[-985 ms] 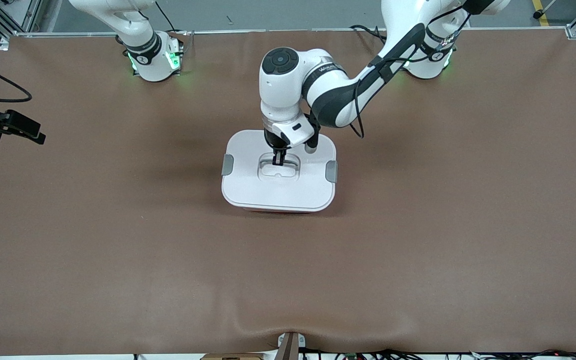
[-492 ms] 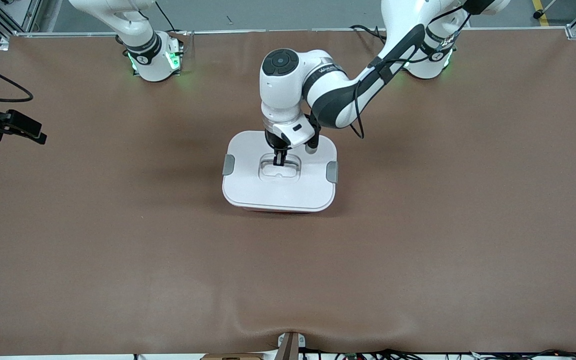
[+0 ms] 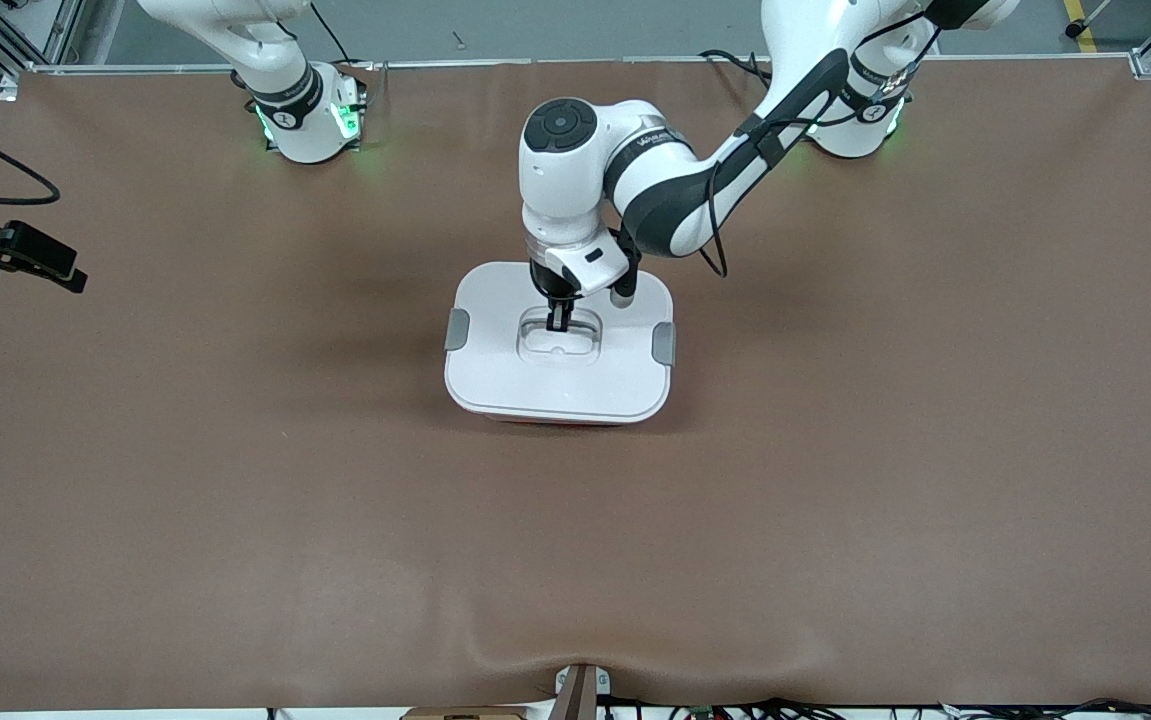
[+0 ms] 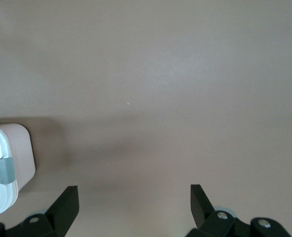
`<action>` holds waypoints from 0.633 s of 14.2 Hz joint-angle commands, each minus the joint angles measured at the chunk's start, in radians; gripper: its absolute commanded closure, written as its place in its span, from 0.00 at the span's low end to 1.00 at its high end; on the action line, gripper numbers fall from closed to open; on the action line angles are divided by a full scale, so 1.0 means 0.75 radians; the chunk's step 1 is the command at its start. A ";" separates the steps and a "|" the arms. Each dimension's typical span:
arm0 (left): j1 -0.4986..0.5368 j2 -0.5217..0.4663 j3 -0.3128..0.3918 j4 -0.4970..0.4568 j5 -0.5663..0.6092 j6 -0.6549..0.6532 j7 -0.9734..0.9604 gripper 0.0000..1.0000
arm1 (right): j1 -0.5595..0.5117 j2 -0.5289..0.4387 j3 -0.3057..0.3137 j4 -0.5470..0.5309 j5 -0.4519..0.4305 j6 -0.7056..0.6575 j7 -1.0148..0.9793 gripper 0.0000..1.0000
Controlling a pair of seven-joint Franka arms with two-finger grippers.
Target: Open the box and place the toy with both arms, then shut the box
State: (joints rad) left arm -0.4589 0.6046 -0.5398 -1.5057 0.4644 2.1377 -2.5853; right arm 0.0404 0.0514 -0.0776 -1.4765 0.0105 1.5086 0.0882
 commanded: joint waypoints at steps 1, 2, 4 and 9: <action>0.002 -0.015 0.002 -0.005 0.033 0.005 -0.012 0.53 | -0.015 -0.009 0.005 0.007 0.011 -0.011 0.032 0.00; 0.004 -0.023 0.004 0.003 0.033 0.005 -0.006 0.41 | -0.017 -0.009 0.003 0.007 0.006 -0.011 0.020 0.00; 0.013 -0.039 0.004 0.032 0.033 -0.001 0.045 0.00 | -0.019 -0.007 0.003 0.007 0.000 -0.009 0.005 0.00; 0.131 -0.170 -0.013 0.087 -0.113 -0.114 0.311 0.00 | -0.015 -0.013 0.003 0.007 0.004 -0.017 -0.003 0.00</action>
State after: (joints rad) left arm -0.4121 0.5370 -0.5415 -1.4508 0.4465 2.0962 -2.4605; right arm 0.0394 0.0514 -0.0850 -1.4765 0.0104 1.5078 0.0895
